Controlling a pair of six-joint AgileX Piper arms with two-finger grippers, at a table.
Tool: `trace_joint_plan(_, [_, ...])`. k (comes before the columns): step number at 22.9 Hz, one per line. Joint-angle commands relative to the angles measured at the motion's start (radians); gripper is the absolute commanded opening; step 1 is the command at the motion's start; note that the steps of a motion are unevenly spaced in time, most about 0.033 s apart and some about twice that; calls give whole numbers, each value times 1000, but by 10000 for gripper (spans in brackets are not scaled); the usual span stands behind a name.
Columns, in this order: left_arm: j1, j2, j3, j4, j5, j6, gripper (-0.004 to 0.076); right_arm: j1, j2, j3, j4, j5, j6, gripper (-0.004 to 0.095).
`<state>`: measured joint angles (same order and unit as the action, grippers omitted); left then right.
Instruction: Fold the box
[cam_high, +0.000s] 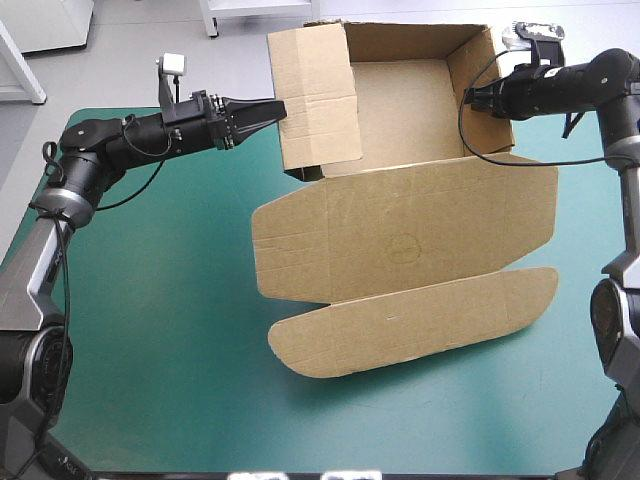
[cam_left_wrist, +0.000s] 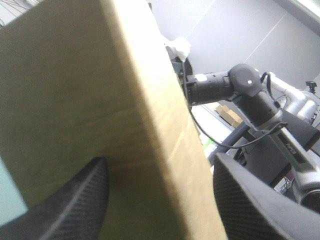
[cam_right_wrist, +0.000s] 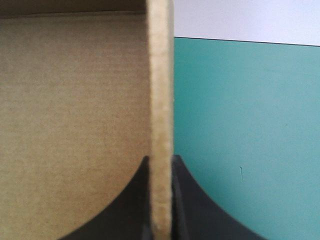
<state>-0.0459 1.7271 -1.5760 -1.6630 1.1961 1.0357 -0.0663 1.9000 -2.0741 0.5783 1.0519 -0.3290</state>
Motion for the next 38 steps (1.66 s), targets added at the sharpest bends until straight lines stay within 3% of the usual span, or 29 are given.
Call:
trace_joint_plan(1, [-34,-55,-129,5,-15,-94,449,-2,-52,-30,60,-50,28,-13])
trace_joint_plan(4, [-76,-55,-209,183,-97,-223,449,14,-52,-30,36,-38,38,-7])
trace_joint_plan(9, [-159,-53,-301,552,-235,-438,449,111,-52,-30,-127,-45,133,-7])
trace_joint_plan(14, [-234,-51,-379,1000,-253,-769,449,200,-52,-30,-206,-83,258,-5])
trace_joint_plan(19, [-246,-51,-439,1263,-213,-962,449,227,-52,-30,-203,-101,315,2])
trace_joint_plan(25, [-246,-41,-453,1330,-193,-1023,441,247,-52,-30,-214,-97,329,2])
trace_joint_plan(29, [-247,34,-563,1341,-65,-1049,378,291,-52,-30,-305,-91,361,2])
trace_joint_plan(33, [-261,141,-708,1409,97,-1082,375,317,-48,-30,-380,-85,402,2])
trace_joint_plan(38, [-308,201,-729,1490,97,-1100,371,317,-17,-32,-385,-30,417,2])
